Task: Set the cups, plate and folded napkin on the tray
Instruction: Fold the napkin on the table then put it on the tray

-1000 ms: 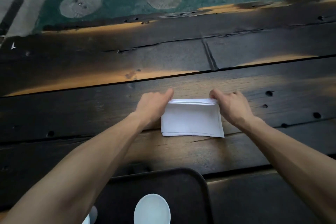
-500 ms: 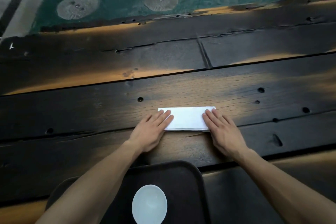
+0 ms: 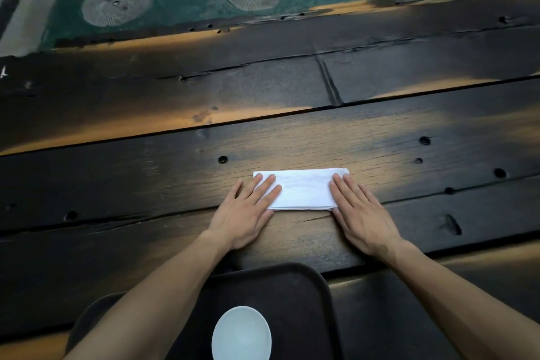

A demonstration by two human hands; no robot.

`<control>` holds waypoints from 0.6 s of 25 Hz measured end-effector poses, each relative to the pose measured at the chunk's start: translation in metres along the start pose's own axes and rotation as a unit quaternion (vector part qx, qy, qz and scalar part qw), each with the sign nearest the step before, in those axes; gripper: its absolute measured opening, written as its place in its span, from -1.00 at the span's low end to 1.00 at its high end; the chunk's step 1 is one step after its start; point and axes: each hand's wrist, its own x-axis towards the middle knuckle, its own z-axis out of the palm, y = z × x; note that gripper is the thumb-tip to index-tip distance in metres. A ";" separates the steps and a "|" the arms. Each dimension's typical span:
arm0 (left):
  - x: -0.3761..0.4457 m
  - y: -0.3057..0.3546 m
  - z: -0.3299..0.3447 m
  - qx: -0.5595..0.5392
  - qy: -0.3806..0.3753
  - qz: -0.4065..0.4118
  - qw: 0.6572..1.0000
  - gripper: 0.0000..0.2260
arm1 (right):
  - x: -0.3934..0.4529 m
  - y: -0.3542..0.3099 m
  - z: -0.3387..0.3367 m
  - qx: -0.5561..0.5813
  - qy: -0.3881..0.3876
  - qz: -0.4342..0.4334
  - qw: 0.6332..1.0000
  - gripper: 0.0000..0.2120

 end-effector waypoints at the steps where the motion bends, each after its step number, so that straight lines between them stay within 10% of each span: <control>1: 0.001 0.000 0.002 -0.003 -0.001 -0.004 1.000 -0.48 | 0.001 0.000 0.002 -0.006 -0.005 0.006 1.000 -0.31; 9: 0.001 0.005 0.005 -0.019 -0.021 -0.008 1.000 -0.40 | 0.003 -0.005 -0.002 -0.028 -0.047 0.008 0.998 -0.20; 15: 0.029 0.041 -0.017 -0.071 0.107 -0.033 0.991 -0.44 | 0.043 -0.041 -0.015 0.021 0.056 0.016 0.998 -0.44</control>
